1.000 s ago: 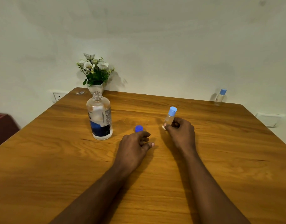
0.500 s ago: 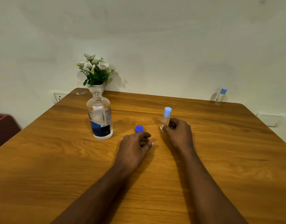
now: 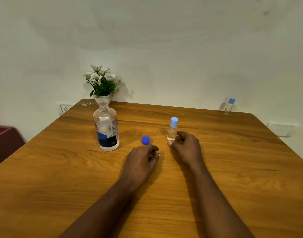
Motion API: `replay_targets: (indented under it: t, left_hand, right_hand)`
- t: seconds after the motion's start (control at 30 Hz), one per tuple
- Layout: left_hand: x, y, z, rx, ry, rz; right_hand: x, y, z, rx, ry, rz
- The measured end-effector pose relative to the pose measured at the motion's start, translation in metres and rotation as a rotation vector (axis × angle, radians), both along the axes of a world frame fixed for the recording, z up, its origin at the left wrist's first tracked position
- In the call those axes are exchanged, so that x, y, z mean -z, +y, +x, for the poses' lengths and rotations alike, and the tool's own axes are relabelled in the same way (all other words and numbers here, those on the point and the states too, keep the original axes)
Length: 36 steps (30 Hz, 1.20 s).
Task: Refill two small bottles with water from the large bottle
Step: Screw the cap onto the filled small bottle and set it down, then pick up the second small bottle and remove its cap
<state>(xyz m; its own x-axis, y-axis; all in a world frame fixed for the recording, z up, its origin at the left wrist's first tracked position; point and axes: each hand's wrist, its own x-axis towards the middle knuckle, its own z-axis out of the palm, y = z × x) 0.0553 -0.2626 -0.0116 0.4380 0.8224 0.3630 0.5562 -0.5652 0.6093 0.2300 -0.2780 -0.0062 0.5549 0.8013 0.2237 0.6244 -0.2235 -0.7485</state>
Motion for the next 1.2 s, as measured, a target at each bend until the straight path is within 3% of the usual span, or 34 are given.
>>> replay_targets:
  t: [0.5, 0.7, 1.2]
  left_hand:
    - [-0.009, -0.026, 0.049, 0.075, 0.004, 0.032]
    - [-0.013, -0.036, 0.117, 0.149, 0.009, 0.037]
    - [-0.008, 0.044, 0.26, 0.122, 0.074, 0.084]
  right_hand:
    - [-0.005, -0.032, 0.017, -0.056, 0.181, 0.061]
    - [-0.002, -0.044, 0.061, 0.237, 0.185, 0.153]
    - [-0.004, 0.027, 0.216, 0.542, 0.087, 0.192]
